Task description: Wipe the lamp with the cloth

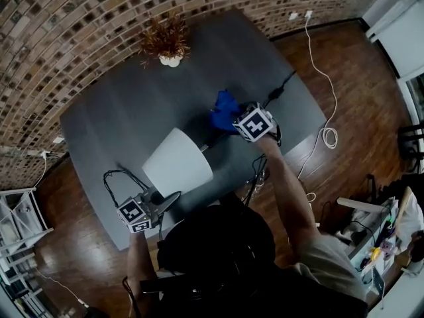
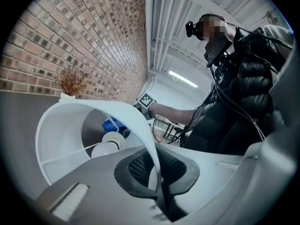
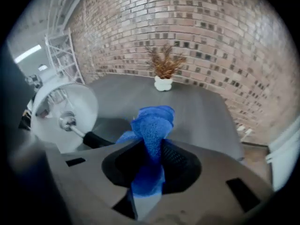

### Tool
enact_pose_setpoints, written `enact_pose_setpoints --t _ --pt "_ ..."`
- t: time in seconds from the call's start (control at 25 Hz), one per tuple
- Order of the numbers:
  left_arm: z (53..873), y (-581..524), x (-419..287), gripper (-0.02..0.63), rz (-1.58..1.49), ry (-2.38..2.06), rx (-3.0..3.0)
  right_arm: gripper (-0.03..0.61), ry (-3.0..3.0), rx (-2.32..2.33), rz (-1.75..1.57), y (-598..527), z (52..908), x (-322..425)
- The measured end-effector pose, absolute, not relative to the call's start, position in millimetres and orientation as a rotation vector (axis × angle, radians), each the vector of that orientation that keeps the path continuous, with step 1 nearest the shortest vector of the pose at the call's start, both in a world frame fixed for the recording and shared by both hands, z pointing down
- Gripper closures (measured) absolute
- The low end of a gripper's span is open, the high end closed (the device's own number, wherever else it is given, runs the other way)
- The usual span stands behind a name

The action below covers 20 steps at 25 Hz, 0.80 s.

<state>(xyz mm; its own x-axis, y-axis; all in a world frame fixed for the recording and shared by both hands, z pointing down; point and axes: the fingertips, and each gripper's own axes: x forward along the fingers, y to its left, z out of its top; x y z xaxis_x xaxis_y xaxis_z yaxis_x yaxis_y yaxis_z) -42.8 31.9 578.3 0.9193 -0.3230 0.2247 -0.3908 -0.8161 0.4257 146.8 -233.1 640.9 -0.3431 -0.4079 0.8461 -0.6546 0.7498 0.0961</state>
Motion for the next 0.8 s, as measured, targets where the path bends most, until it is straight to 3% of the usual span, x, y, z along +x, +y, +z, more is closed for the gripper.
enact_pose_setpoints --t 0.16,0.32,0.44,0.6,0.72,0.8 --pt "580.2 32.5 -43.0 0.612 0.202 -0.515 2.611 0.483 -2.006 1.01 0.246 -251.3 593.8 171.8" --pt "577.7 32.0 -44.7 0.612 0.187 -0.529 2.603 0.483 -2.279 0.789 0.317 -197.2 571.0 99.3" --pt "578.7 33.4 -44.1 0.612 0.199 -0.515 2.607 0.483 -2.287 0.609 0.344 -146.0 615.2 63.7" --pt "582.7 40.3 -40.1 0.612 0.223 -0.485 2.605 0.482 -2.152 0.77 0.351 -158.5 654.1 99.1" --pt "583.4 43.7 -36.2 0.612 0.237 -0.459 2.618 0.483 -2.003 0.917 0.204 -185.5 635.2 137.5" --pt "585.8 46.0 -36.0 0.612 0.251 -0.453 2.621 0.483 -2.081 0.844 0.238 -181.4 616.1 121.5"
